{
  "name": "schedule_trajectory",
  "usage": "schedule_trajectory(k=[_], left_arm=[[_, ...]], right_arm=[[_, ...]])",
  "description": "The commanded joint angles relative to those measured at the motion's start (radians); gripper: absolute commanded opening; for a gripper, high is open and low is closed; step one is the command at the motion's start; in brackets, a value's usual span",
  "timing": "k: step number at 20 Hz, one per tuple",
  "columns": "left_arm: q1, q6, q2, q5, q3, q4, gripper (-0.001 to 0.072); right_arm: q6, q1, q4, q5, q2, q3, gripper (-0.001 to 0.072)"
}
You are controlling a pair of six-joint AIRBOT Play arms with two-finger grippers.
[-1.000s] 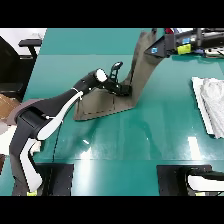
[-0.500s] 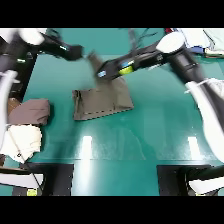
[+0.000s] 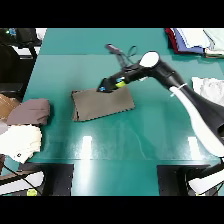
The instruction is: Fold the shirts.
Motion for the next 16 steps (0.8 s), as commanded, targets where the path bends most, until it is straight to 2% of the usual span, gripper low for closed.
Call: schedule_trajectory(k=[1, 2, 3, 6, 11, 12, 15, 16], left_arm=[[0.01, 0.001, 0.009, -0.03, -0.002, -0.023, 0.0024], [0.01, 0.001, 0.009, -0.031, -0.002, -0.032, 0.0024], [0.009, 0.002, 0.009, -0.031, -0.002, -0.043, 0.0024], [-0.022, 0.008, 0.009, -0.024, -0.002, -0.043, 0.0024], [-0.111, 0.035, 0.009, 0.026, -0.002, -0.042, 0.0024], [-0.123, 0.035, 0.009, 0.025, -0.002, -0.042, 0.0024], [-0.144, 0.034, 0.009, 0.025, -0.002, -0.044, 0.0024], [-0.144, 0.034, 0.009, 0.024, -0.002, -0.048, 0.0024]], right_arm=[[0.106, -0.185, -0.151, 0.039, 0.047, -0.146, 0.0406], [0.106, -0.241, -0.144, 0.048, 0.046, -0.182, 0.0568], [0.106, -0.287, -0.136, 0.05, 0.04, -0.218, 0.0663], [0.106, -0.351, -0.128, 0.051, -0.007, -0.247, 0.0657], [0.069, -0.311, 0.074, 0.029, -0.125, -0.246, 0.0646], [0.062, -0.294, 0.094, 0.013, -0.139, -0.246, 0.0617], [0.051, -0.235, 0.099, -0.079, -0.145, -0.246, 0.0598], [0.051, -0.219, 0.095, -0.105, -0.145, -0.245, 0.0552]])
